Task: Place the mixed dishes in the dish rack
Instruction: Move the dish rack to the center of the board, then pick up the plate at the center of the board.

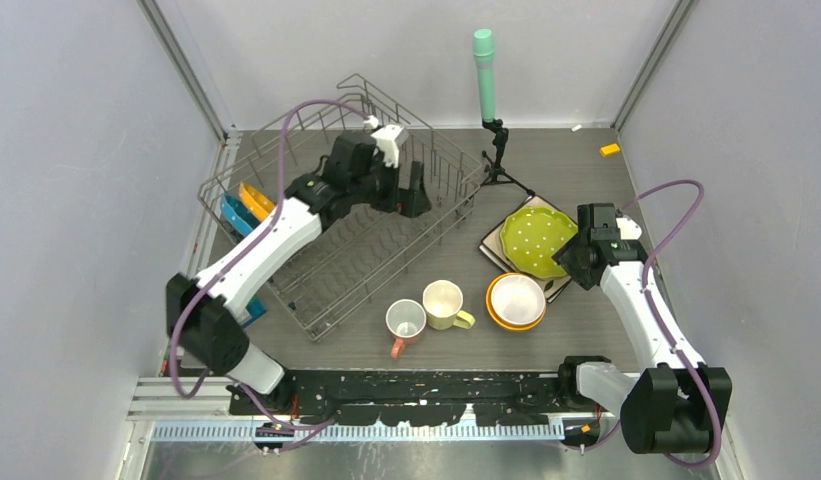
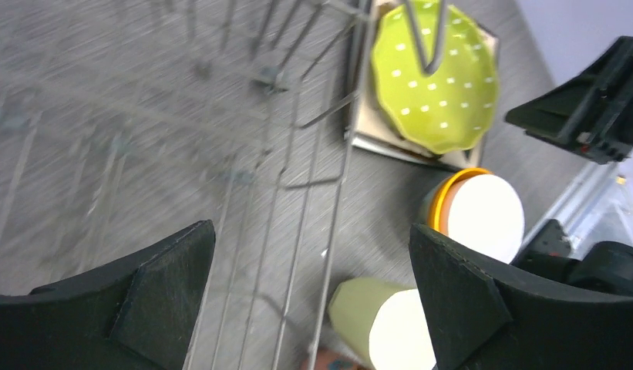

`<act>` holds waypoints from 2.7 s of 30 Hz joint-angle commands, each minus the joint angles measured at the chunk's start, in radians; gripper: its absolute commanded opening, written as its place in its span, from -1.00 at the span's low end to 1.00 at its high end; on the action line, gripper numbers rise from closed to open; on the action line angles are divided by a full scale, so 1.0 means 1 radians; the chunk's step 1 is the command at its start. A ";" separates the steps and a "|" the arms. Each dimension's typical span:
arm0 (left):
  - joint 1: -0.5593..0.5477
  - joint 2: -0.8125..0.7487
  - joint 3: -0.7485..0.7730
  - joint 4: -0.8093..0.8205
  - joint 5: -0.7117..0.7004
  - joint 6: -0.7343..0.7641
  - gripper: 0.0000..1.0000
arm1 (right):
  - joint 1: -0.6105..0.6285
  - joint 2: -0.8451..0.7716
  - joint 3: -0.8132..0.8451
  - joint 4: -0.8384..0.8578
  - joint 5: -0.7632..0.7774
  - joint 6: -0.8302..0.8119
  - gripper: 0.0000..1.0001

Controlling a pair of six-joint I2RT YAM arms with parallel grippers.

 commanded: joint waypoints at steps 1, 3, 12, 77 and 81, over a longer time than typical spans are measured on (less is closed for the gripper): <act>0.004 0.119 0.080 0.180 0.260 -0.013 0.99 | 0.006 -0.053 0.036 0.017 -0.008 -0.019 0.07; 0.003 0.170 0.112 0.203 0.300 -0.006 0.99 | 0.006 -0.074 0.031 0.009 -0.006 -0.027 0.08; -0.001 0.353 0.227 0.218 0.370 0.057 0.99 | 0.006 -0.129 -0.010 0.024 -0.011 -0.035 0.11; -0.172 0.197 -0.014 0.229 0.034 0.135 0.90 | -0.023 0.006 -0.006 0.111 0.032 -0.033 -0.02; -0.148 0.117 -0.083 0.285 0.024 0.106 0.92 | -0.056 0.043 -0.016 0.145 -0.026 -0.042 -0.10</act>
